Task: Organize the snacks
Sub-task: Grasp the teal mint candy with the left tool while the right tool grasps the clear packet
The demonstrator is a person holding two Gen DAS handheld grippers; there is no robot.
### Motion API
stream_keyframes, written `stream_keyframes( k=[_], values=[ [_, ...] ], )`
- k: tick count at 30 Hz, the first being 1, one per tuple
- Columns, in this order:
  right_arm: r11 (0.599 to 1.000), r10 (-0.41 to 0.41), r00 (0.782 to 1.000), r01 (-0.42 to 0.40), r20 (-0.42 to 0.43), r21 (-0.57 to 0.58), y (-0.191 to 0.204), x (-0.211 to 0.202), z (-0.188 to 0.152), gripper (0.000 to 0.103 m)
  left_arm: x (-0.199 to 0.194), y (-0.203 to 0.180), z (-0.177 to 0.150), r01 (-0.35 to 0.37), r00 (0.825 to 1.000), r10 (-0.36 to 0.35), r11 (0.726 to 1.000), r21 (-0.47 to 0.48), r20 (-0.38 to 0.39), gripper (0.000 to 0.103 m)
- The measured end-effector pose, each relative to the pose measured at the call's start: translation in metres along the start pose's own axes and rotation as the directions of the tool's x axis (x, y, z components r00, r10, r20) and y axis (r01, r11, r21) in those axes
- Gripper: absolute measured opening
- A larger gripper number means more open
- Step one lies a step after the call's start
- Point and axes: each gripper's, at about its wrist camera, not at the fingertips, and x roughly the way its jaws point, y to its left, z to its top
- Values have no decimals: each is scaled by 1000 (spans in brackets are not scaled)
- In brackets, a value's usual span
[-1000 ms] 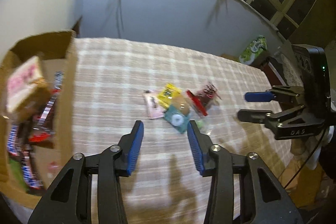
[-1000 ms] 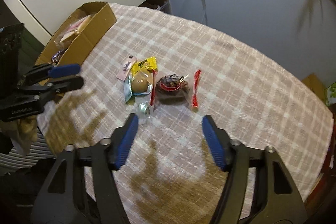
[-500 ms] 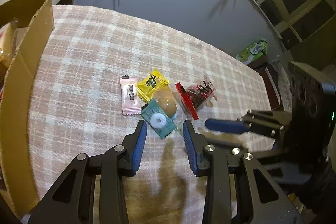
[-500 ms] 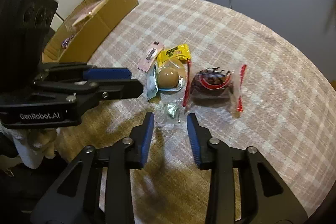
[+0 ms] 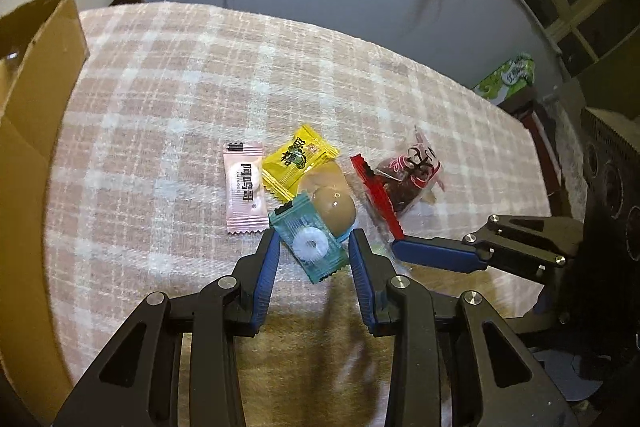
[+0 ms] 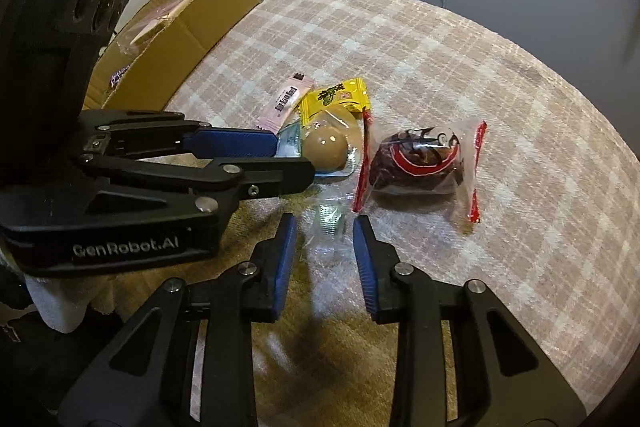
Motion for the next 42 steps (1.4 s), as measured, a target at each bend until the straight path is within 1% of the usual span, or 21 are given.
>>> stream_keyframes(
  k=[2,5,10,11,15,19,20,23,25,28,29,30,32,34,36,37,38,42],
  values=[
    [1000,-9,1000,9,-3,-6,1,3,0,27,2,-3,1,-21,1000,21,1000,12,1,27],
    [1000,-23,1000,23,1,-16,2,4,2,23,3,-3,2,-33,999,33,999,22,5,22],
    [997,-52,999,52,2,-48,6,3,0,20,6,-10,0,-68,998,67,995,77,16,17],
    [997,-53,999,53,2,-48,6,3,0,20,6,-11,0,-78,997,77,994,82,19,14],
    [998,-52,999,52,2,-37,4,1,-1,19,3,-8,-2,-74,997,73,994,82,20,11],
    [998,-58,998,58,3,-20,0,-1,-4,19,4,-13,-1,-82,997,81,992,95,16,11],
    [998,-62,998,62,5,-17,-1,-2,-5,19,4,-13,-1,-78,997,77,993,90,10,15],
    [997,-72,997,72,8,-12,-2,-7,-8,19,6,-17,1,-89,996,88,993,79,15,17],
    [997,-77,997,77,11,-7,-3,-10,-10,19,8,-20,1,-88,996,87,993,78,15,23],
    [997,-81,997,81,11,6,-6,-11,-11,19,10,-28,-1,-123,992,121,986,112,24,24],
    [997,-83,996,83,13,10,-6,-11,-11,19,10,-28,0,-110,994,108,989,102,23,24],
    [996,-87,996,86,15,16,-8,-12,-12,19,12,-29,0,-113,994,111,989,97,21,24],
    [996,-93,996,92,19,21,-10,-14,-13,19,14,-33,1,-146,989,143,983,116,31,24],
    [995,-99,995,98,25,28,-11,-17,-13,19,18,-45,0,-201,980,198,963,179,36,23],
    [994,-102,994,101,31,34,-13,-21,-15,19,21,-53,-1,-237,971,232,948,212,49,20],
    [994,-102,994,101,32,36,-13,-22,-16,19,21,-53,-2,-234,972,228,950,206,54,20],
    [994,-102,994,100,34,39,-14,-23,-17,19,21,-52,-2,-229,973,222,953,198,57,17],
    [994,-99,994,97,38,55,-15,-25,-21,19,12,-36,-3,-168,985,160,976,141,62,12]
  ],
)
